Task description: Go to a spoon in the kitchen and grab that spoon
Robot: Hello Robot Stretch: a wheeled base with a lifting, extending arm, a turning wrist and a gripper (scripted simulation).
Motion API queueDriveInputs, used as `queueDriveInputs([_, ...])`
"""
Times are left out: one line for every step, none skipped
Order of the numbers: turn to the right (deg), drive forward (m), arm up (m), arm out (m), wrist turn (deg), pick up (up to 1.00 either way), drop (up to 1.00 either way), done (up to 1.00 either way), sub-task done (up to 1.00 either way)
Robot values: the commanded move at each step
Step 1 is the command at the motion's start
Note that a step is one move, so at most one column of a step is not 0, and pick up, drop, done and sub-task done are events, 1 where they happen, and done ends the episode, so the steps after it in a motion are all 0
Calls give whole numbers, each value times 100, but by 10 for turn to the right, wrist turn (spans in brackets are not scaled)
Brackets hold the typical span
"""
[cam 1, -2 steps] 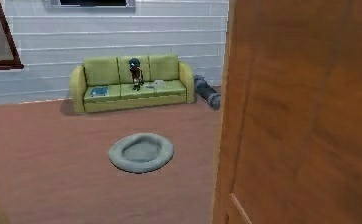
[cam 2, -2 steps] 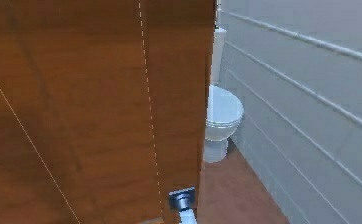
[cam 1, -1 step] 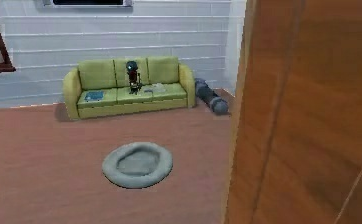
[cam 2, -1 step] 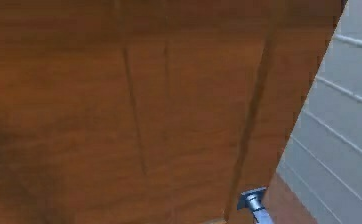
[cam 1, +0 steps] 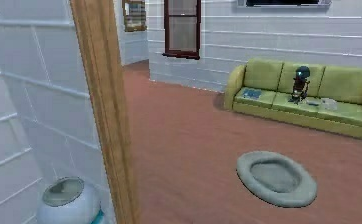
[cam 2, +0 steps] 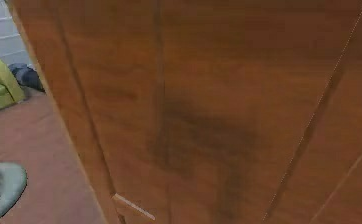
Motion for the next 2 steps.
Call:
queueDriveInputs([-450, 0, 0, 0, 0, 0, 0, 0, 0])
queueDriveInputs([-150, 0, 0, 0, 0, 0, 0, 0, 0])
